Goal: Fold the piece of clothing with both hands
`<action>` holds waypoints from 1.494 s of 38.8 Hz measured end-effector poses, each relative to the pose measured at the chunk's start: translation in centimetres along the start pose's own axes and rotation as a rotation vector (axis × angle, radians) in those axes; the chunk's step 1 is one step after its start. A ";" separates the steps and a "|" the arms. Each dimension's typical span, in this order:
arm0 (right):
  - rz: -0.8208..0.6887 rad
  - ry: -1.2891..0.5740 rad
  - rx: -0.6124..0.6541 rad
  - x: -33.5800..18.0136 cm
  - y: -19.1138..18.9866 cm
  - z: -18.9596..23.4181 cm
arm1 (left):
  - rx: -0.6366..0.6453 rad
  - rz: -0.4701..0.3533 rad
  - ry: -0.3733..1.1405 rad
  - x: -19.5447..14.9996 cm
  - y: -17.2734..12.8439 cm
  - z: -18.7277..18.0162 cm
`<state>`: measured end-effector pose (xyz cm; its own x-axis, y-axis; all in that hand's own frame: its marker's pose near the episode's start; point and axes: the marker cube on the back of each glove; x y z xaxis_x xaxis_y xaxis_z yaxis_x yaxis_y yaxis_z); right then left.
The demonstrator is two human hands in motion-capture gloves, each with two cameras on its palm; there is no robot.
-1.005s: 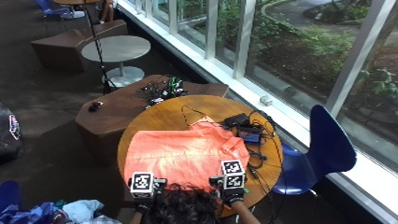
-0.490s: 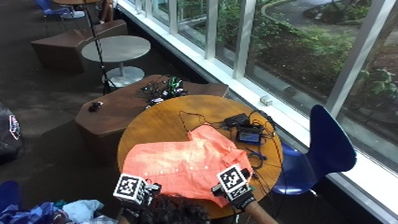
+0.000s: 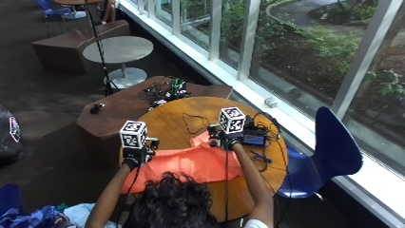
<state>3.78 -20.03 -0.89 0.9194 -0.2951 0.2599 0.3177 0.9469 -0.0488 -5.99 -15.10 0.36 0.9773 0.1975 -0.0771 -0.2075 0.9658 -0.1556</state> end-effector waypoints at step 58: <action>0.977 -0.311 0.451 8.1 12.4 9.0 | 0.095 -0.185 -0.001 -1.1 -3.9 15.0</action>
<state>13.08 -9.58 9.32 0.6102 0.5850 0.5342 -0.6799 0.7328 -0.0259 -5.56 -16.52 15.85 0.9984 0.0149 -0.0547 -0.0189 0.9971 -0.0732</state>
